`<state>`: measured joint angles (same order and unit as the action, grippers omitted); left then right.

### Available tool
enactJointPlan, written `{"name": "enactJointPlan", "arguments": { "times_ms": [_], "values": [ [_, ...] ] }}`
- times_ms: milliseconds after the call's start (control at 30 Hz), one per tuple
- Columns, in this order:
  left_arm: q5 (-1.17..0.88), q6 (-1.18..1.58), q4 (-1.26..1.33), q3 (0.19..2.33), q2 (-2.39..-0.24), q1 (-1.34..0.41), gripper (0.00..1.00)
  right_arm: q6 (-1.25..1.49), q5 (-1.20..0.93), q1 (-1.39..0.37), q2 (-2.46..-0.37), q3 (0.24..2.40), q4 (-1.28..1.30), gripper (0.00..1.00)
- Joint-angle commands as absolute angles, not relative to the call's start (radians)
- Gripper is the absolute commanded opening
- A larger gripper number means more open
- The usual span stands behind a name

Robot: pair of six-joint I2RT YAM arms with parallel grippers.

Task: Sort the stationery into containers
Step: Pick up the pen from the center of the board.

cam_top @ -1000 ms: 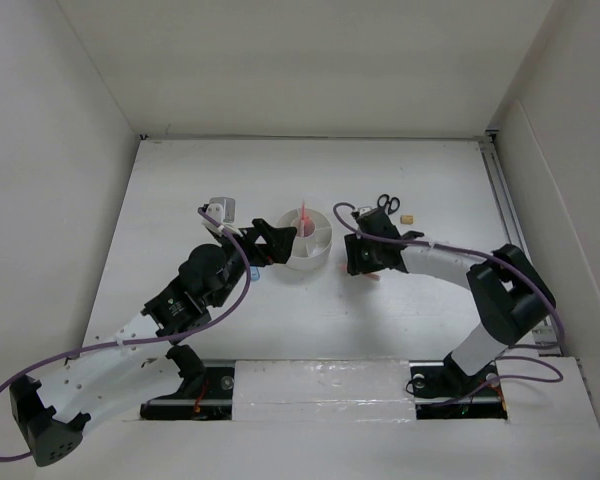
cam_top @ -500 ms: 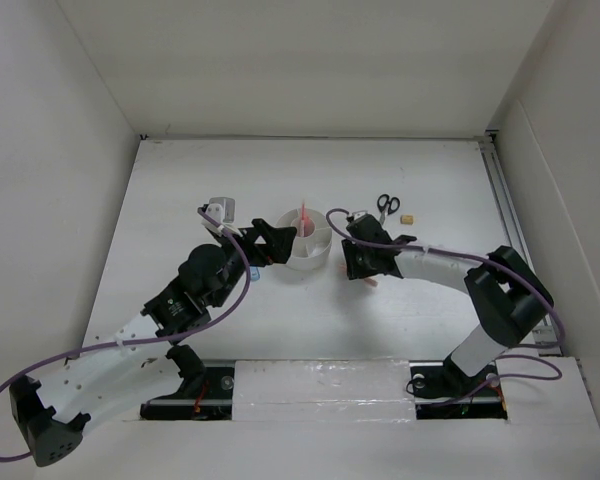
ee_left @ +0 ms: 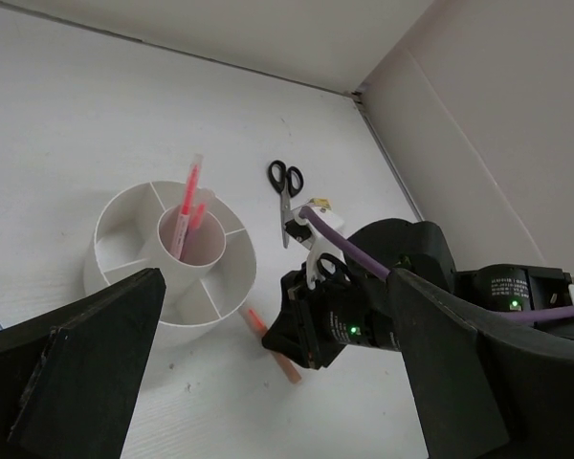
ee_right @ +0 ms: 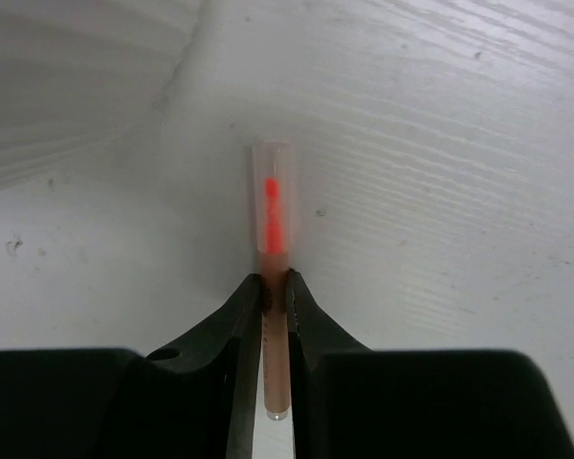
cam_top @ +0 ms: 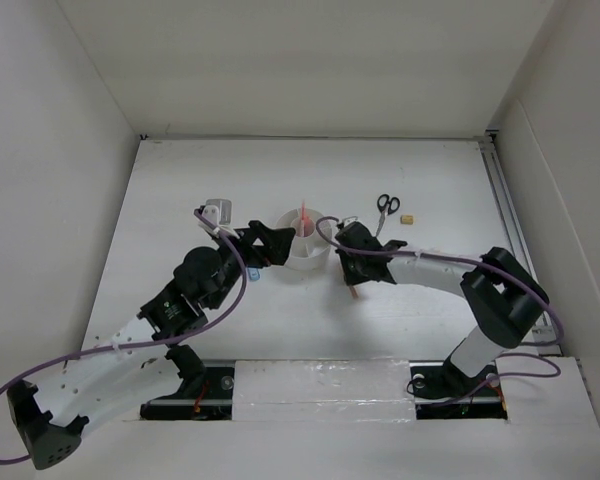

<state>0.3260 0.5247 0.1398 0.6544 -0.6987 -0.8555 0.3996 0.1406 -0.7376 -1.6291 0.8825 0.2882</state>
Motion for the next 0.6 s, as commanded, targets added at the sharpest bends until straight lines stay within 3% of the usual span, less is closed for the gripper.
{"name": "enactJointPlan", "arguments": {
  "times_ms": [0, 133, 467, 567],
  "values": [
    [0.319, 0.520, 0.183, 0.644, -0.684, -0.854, 1.00, 0.431, 0.104, -0.799, -1.690, 0.864, 0.390, 0.00],
    [0.319, 0.529, 0.172, 0.644, -0.675, -0.854, 1.00, 0.466, 0.130, -0.819, -1.625, 0.836, 0.390, 0.00],
    [0.146, 0.538, 0.196, 0.663, -0.627, -0.854, 1.00, 0.503, 0.130, -0.792, -1.027, 0.785, 0.420, 0.00],
    [0.030, 0.538, 0.235, 0.663, -0.627, -0.854, 1.00, 0.463, 0.074, -0.792, -0.846, 0.755, 0.301, 0.00]
  ]
}}
